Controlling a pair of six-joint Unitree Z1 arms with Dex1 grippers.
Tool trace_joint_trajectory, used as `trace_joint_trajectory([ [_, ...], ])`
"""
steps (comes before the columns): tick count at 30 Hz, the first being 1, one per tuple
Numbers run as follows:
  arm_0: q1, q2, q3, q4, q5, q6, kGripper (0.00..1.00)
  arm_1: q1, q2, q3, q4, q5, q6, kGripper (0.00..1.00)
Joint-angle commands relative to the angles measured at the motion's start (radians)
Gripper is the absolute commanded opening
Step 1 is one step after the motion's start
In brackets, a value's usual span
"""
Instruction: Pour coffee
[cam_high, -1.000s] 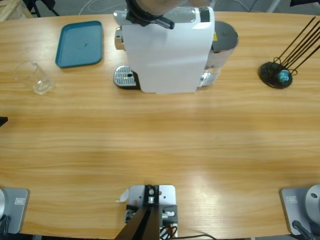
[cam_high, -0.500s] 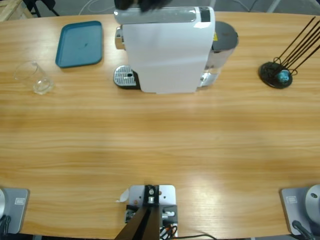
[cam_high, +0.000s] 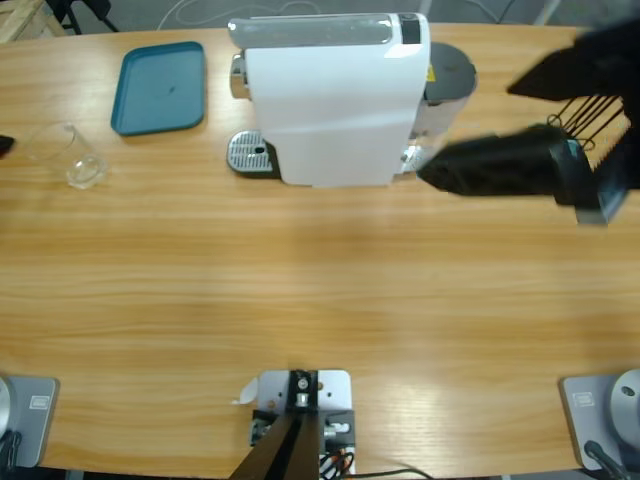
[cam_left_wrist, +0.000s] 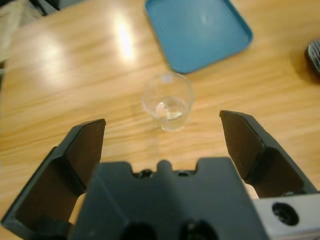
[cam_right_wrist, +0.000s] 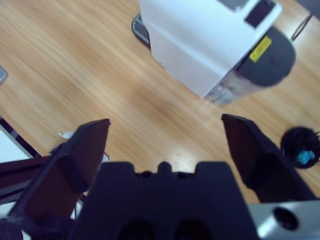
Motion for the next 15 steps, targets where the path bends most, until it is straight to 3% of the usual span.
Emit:
trace_joint_trajectory([
  [1, 0.082, 0.086, 0.061, -0.046, 0.035, 0.072, 1.0, 0.009, -0.069, 0.182, -0.132, -0.076, 0.105, 1.0],
  [6, 0.091, 0.138, 0.105, -0.166, -0.098, 0.066, 1.0, 0.009, -0.051, 0.204, -0.169, -0.115, 0.113, 1.0],
  [15, 0.125, 0.307, 0.154, -0.367, -0.122, 0.06, 1.0, 0.009, 0.008, 0.204, -0.195, -0.119, 0.107, 1.0],
])
